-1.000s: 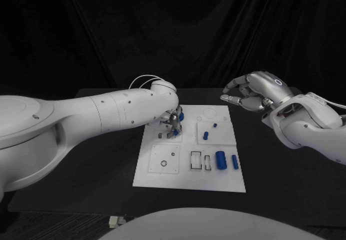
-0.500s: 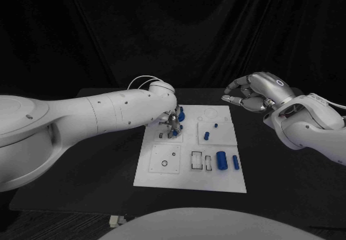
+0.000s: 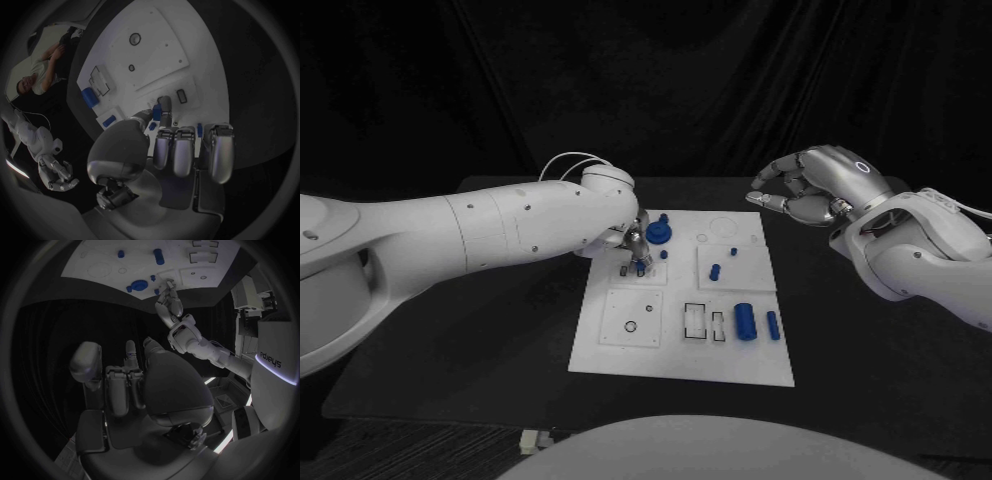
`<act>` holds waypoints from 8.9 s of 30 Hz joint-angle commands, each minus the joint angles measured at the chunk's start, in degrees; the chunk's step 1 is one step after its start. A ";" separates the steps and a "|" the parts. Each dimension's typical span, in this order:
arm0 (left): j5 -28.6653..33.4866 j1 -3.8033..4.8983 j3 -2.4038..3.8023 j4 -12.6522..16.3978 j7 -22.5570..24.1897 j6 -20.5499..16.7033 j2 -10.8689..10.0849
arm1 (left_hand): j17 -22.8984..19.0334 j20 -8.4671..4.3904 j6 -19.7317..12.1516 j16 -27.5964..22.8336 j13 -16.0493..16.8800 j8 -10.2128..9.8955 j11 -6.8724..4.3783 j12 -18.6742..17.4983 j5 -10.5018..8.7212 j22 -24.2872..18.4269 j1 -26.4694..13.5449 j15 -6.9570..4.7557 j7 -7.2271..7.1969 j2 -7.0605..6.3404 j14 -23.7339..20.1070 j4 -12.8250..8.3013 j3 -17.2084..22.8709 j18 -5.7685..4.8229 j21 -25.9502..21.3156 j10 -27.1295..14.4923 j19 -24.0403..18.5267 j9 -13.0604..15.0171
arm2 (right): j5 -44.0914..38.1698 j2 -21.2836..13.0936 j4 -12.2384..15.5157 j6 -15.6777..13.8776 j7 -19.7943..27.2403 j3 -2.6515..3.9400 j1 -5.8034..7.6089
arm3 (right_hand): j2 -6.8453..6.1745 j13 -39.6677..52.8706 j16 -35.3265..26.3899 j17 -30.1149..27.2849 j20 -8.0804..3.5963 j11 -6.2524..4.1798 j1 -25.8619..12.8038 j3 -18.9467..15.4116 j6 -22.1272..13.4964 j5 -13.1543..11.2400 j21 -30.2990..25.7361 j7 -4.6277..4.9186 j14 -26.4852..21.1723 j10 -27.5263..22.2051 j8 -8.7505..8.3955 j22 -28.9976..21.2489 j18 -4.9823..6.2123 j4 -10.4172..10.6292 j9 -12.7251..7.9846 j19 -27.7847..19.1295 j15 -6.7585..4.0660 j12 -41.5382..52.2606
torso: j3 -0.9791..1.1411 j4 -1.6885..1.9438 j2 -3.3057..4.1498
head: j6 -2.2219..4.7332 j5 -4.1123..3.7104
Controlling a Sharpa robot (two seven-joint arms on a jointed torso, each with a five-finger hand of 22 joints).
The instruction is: Assemble the parts on the task board
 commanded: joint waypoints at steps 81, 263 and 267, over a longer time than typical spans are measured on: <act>11.31 -1.10 -0.04 2.33 -3.70 -6.87 -3.56 | 15.09 0.25 0.62 0.15 15.09 -1.39 0.44 0.20 0.21 8.89 -3.11 0.17 0.13 -1.09 5.94 1.70 3.20 1.35 -2.26 6.05 0.03 0.92 | -0.12 0.13 -0.46 2.09 -2.26 0.04 -0.76 | 0.68 15.08 0.00 14.87 0.23 0.62 0.12 -0.06 0.21 0.12 -1.25 0.10 5.95 6.00 0.14 6.74 0.26 0.05 0.08 -0.33 0.39 0.15 | -0.09 -0.05 0.18 | -0.01 1.14; 7.96 2.92 0.03 -15.68 3.57 -1.56 1.90 | 15.09 1.19 -11.79 0.15 14.19 10.50 1.36 -0.99 -14.77 8.70 0.78 1.11 1.07 2.75 5.94 7.76 -17.87 2.29 -7.34 5.08 -1.87 26.81 | 0.52 -1.23 2.75 4.05 -2.65 0.05 -1.82 | 0.89 15.08 -0.10 14.72 0.33 0.79 -0.13 -0.35 0.05 0.21 -1.96 0.25 5.91 6.00 -0.03 6.61 0.35 0.29 -0.01 -0.40 0.50 0.15 | -0.21 -0.13 0.48 | -0.01 0.54; 7.81 2.66 0.03 -16.21 3.53 -1.74 2.34 | 15.09 1.16 -11.45 0.15 14.30 10.50 1.28 -0.84 -14.40 8.81 1.19 1.06 0.96 2.71 5.94 7.62 -17.83 2.25 -7.22 5.20 -1.76 26.75 | 0.52 -1.24 2.73 4.09 -2.69 0.05 -1.88 | 0.90 15.08 -0.11 14.70 0.33 0.79 -0.13 -0.35 0.04 0.23 -2.07 0.25 5.91 6.00 -0.04 6.59 0.37 0.28 -0.02 -0.42 0.50 0.15 | -0.19 -0.15 0.39 | -0.01 0.22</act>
